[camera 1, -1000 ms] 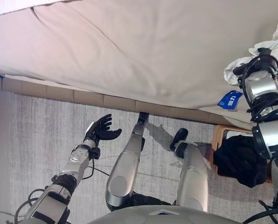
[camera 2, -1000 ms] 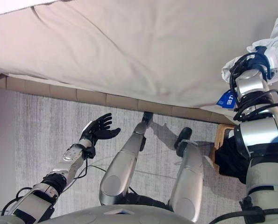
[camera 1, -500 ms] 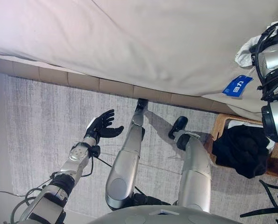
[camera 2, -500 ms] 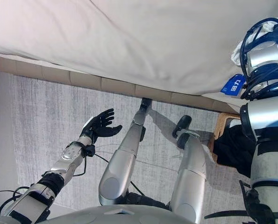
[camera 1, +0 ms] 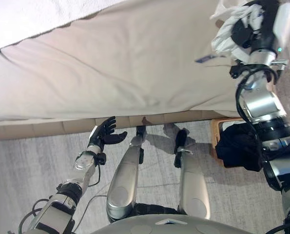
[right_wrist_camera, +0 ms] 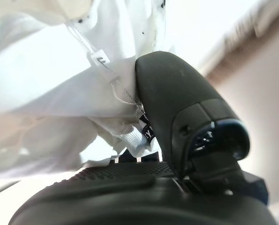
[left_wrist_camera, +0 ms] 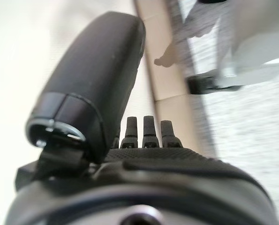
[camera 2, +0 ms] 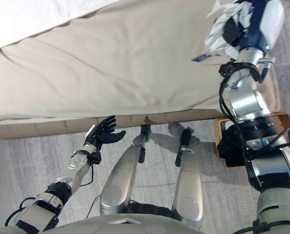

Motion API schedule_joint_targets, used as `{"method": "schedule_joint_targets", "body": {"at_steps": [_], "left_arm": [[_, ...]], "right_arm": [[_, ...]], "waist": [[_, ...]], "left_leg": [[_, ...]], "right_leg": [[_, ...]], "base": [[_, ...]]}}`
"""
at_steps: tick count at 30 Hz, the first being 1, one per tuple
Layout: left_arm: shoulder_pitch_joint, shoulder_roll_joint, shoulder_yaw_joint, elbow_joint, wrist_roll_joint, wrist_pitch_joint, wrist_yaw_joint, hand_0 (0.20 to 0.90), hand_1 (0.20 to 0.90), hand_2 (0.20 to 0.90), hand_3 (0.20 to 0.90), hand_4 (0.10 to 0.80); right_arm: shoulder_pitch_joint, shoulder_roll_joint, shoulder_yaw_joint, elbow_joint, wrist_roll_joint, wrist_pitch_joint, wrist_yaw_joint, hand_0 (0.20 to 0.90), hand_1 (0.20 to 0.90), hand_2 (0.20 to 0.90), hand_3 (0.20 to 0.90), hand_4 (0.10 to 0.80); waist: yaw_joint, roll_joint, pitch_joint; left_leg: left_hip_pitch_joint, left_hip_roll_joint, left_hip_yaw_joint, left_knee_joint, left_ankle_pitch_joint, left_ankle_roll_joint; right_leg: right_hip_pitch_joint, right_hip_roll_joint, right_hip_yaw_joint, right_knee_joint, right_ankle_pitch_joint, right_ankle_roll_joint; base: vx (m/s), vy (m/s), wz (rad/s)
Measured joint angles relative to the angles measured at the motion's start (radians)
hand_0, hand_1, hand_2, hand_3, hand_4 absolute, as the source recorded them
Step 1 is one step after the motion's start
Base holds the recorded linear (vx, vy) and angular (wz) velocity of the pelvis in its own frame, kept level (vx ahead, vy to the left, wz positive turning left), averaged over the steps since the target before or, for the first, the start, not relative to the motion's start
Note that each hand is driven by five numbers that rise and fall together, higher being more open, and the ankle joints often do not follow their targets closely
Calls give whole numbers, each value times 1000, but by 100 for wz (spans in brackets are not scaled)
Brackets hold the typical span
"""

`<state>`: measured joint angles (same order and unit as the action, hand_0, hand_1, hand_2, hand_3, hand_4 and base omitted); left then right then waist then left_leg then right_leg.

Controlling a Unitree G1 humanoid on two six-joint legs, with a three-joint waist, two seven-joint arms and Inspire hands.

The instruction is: Pick up the clothes from the bed and place them into the basket

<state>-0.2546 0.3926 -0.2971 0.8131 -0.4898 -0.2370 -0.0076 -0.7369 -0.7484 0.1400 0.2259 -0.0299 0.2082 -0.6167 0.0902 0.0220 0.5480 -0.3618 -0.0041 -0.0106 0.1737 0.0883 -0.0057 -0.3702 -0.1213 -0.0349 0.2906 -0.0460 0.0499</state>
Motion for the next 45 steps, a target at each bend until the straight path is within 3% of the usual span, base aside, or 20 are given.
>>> {"method": "schedule_joint_targets", "body": {"at_steps": [6, 8, 12, 20, 23, 27, 29, 31, 35, 36, 38, 45], "left_arm": [[14, 53, 32, 101, 61, 80, 11, 900, 900, 900, 900, 800], [20, 51, 40, 120, 61, 85, 19, 900, 900, 900, 900, 800], [49, 50, 92, 127, 63, 100, 18, 900, 900, 900, 900, 800], [74, 16, 98, 182, 100, 124, -3, 900, 900, 900, 900, 800], [73, 3, 93, 182, 101, 125, -17, 900, 900, 900, 900, 800], [51, -10, 25, 182, 100, 129, -22, 900, 900, 900, 900, 800], [33, -23, 5, 181, 100, 129, -22, 900, 900, 900, 900, 800], [-4, -57, -24, 179, 96, 126, -22, 900, 900, 900, 900, 800], [-57, -67, -70, 156, 63, 96, -25, 900, 900, 900, 900, 800], [-74, -68, -75, 143, 51, 93, -26, 900, 900, 900, 900, 800], [-84, -66, -81, 129, 34, 69, -31, 900, 900, 900, 900, 800], [-91, -60, -124, 114, 8, 33, -69, 900, 900, 900, 900, 800]], "right_arm": [[186, -3, -151, -7, 52, -38, 33, 300, 300, 300, 200, 100], [236, 4, -172, -11, 52, -43, 42, 300, 300, 300, 200, 100], [368, 48, -179, -32, 52, -66, 42, 300, 300, 300, 200, 100], [531, 85, -182, 37, 80, -67, 91, 300, 300, 300, 200, 100], [531, 85, -182, 147, 86, -63, 137, 300, 300, 300, 200, 100], [498, 85, -156, 315, 88, -48, 160, 300, 300, 300, 200, 100], [459, 81, -151, 363, 88, -38, 157, 300, 300, 300, 200, 100], [387, 49, -121, 435, 87, -26, 154, 300, 300, 300, 200, 100], [197, 9, -44, 593, 87, -19, 144, 300, 300, 300, 200, 100], [146, 3, -29, 643, 87, -18, 147, 900, 900, 900, 900, 800], [77, 3, 17, 739, 86, -19, 162, 900, 900, 900, 900, 800], [10, 29, 72, 827, 78, -43, 160, 900, 900, 900, 900, 800]], "waist": [[-88, -118, -60], [-117, -121, -64], [-164, -119, -124], [-223, -62, -245], [-229, -56, -258], [-231, -22, -262], [-232, 4, -250], [-226, 65, -204], [-215, 150, -115], [-209, 178, -79], [-192, 205, -63], [-170, 205, -64]], "left_leg": [[97, -5, 101, -26, -39, 26], [154, -5, 147, -55, -46, 38], [218, -14, 207, -120, -56, 40], [302, -15, 254, -200, -57, 39], [299, -16, 255, -198, -54, 36], [252, -9, 245, -194, -38, 31], [219, -11, 238, -191, -22, 34], [189, -13, 222, -191, -5, 31], [135, -17, 211, -181, 5, 12], [128, -16, 203, -179, 15, 11], [102, -18, 192, -180, 27, 5], [84, -23, 170, -181, 44, 4]], "right_leg": [[120, -7, 80, -179, 115, 36], [153, -6, 80, -215, 173, 30], [172, -12, 93, -248, 191, 34], [198, 1, 135, -280, 191, 37], [200, -2, 135, -292, 177, 53], [157, 1, 126, -292, 166, 61], [127, -1, 118, -288, 166, 61], [102, -6, 102, -283, 167, 60], [24, -9, 98, -220, 166, 59], [15, -7, 92, -207, 163, 56], [-31, -6, 88, -168, 151, 46], [-106, -9, 86, -49, 87, 30]], "base": [[40, 133, -53], [66, 104, -67], [47, 40, -49], [39, -42, -28], [-36, -109, -6], [-143, -124, 4], [-131, -76, 17], [-146, -60, 20], [-93, -89, 8], [-88, -109, 12], [-52, -83, 3], [-44, -32, 5]]}}
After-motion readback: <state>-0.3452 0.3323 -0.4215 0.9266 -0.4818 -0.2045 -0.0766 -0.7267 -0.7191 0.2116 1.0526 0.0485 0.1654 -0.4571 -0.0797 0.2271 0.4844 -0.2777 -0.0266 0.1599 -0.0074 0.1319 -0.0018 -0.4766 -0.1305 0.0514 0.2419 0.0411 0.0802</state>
